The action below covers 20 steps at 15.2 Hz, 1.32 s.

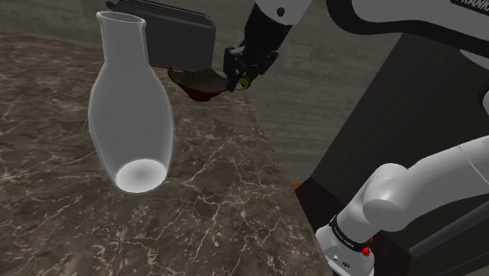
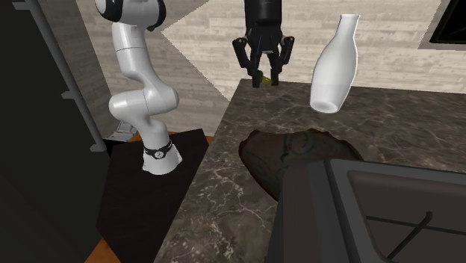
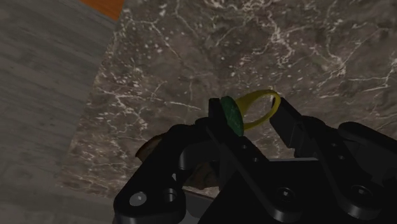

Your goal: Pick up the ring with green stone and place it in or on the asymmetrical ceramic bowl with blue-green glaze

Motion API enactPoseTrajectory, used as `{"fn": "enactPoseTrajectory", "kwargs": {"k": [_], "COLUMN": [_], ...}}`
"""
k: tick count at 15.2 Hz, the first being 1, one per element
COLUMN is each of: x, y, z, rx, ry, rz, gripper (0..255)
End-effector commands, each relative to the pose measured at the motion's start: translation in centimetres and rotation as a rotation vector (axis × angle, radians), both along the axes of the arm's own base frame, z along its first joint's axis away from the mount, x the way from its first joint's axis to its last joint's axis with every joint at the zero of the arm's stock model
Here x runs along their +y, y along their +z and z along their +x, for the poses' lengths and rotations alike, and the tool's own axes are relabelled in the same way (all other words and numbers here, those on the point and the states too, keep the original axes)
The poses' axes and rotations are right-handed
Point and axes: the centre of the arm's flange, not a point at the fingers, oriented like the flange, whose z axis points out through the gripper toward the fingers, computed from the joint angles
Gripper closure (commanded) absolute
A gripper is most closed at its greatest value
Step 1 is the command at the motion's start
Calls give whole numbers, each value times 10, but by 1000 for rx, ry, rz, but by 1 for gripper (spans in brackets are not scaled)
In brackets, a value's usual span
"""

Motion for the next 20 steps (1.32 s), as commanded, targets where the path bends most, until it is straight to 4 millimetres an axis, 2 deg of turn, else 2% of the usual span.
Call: {"fn": "enactPoseTrajectory", "kwargs": {"k": [1, 4, 17, 18, 20], "x": [-1, -1, -23, -25, -25], "y": [12, 24, 20, 20, 9], "z": [-1, -1, 169, 188, 188], "rx": [0, 0, 0, 0, 0], "ry": [0, 0, 0, 0, 0], "rz": [0, 0, 0, 0, 0], "gripper": [255, 255, 255, 255, 255]}}
